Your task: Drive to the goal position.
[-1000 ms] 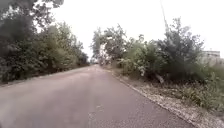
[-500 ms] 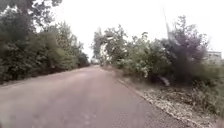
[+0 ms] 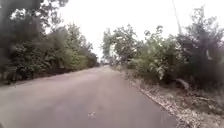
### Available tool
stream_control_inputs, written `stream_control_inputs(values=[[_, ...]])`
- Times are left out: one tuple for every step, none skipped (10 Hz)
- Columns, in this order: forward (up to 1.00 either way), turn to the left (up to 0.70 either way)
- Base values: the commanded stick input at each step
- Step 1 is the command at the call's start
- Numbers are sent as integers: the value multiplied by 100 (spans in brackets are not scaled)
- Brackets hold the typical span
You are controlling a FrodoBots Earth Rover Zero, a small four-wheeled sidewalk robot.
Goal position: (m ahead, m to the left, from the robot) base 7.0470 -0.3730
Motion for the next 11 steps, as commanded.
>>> stream_control_inputs(values=[[70, 0], [70, 0], [70, 0], [70, 0], [70, 0], [70, 0], [70, 0], [74, 0], [85, 0], [85, 0], [88, 0]])
